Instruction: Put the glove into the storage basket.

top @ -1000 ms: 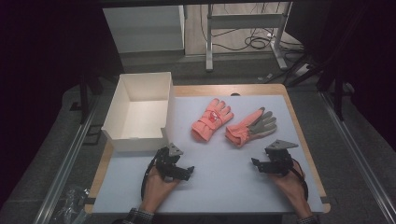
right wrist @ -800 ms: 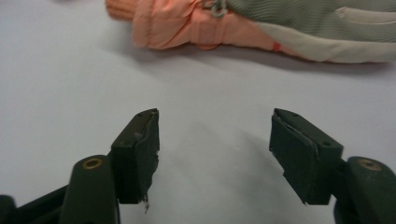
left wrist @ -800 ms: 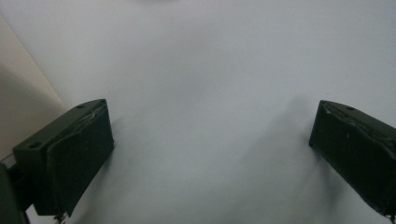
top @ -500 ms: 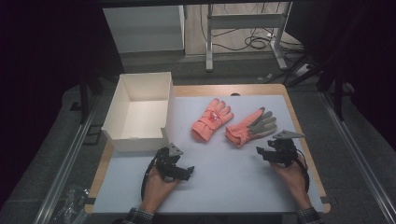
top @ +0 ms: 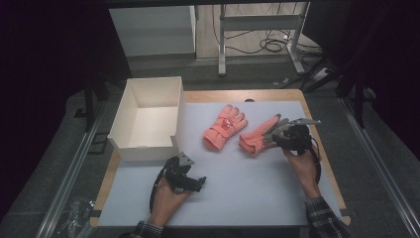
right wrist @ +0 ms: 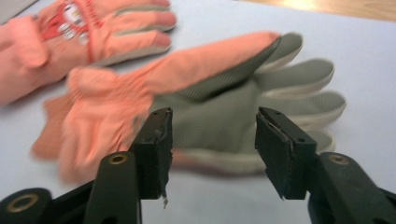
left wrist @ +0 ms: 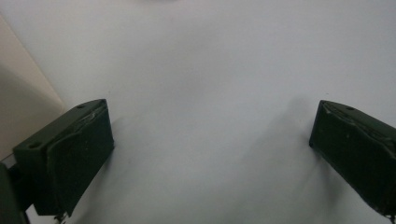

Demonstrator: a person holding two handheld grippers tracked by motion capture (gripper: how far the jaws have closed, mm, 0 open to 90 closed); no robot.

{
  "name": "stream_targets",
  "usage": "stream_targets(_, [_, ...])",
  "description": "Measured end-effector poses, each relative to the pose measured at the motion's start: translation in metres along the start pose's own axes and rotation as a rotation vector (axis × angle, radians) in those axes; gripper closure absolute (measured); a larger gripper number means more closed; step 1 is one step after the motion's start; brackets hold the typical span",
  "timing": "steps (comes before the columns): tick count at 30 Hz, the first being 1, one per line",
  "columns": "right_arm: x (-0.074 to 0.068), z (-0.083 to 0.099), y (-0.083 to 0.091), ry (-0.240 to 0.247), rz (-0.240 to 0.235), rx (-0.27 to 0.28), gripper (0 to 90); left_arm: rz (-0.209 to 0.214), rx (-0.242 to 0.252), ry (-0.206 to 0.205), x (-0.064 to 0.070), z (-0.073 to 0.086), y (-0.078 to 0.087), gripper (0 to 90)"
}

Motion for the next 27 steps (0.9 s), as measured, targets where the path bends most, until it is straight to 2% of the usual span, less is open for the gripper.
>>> stream_targets(5, [0.0,-0.001,-0.017,-0.017,0.026,-0.011,41.7,0.0,0.0,0.001,0.0,0.0,0.0,0.0])
stream_targets(6, [0.001,0.002,-0.027,-0.017,0.046,-0.03,41.0,0.0,0.0,0.0,0.0,0.0,0.0,0.0])
stream_targets(8, [0.002,0.008,-0.034,-0.013,0.058,-0.067,41.2,0.0,0.0,0.0,0.0,0.0,0.0,0.0])
stream_targets(9, [0.002,0.008,-0.034,-0.013,0.058,-0.067,41.2,0.0,0.0,0.0,0.0,0.0,0.0,0.0])
stream_targets(11, [0.001,0.012,-0.04,-0.009,0.07,-0.084,47.6,0.001,-0.001,0.0,0.0,0.0,0.0,0.0])
stream_targets(16, [-0.003,0.015,-0.043,0.042,0.127,-0.096,68.5,0.001,-0.001,0.0,0.0,0.0,0.0,0.0])
stream_targets(17, [-0.003,0.015,-0.043,0.042,0.127,-0.096,68.5,0.001,-0.001,0.0,0.0,0.0,0.0,0.0])
stream_targets(19, [-0.006,0.015,-0.043,0.071,0.134,-0.097,76.8,0.001,-0.001,0.0,0.0,0.0,0.0,0.0])
stream_targets(20, [-0.007,0.015,-0.043,0.088,0.134,-0.095,81.9,0.0,0.0,0.0,0.0,0.0,0.0,0.0])
stream_targets(23, [-0.006,0.015,-0.042,0.08,0.116,-0.091,85.1,0.0,0.0,0.0,0.0,0.0,0.0,0.0])
stream_targets(24, [-0.004,0.014,-0.041,0.051,0.089,-0.085,86.1,0.0,0.001,0.0,0.0,0.0,0.0,0.0])
stream_targets(27, [0.0,0.012,-0.037,0.013,0.05,-0.073,86.7,0.0,0.001,0.0,0.0,0.0,0.0,0.0])
Point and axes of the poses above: each handheld gripper's, and its own axes: y roughly backward along the jaws, z roughly out of its underside, x roughly to its right, the point moved 5 cm from there along -y, roughly forward along the jaws, and after that the axes turned 15 degrees about x, right-handed, at the moved point
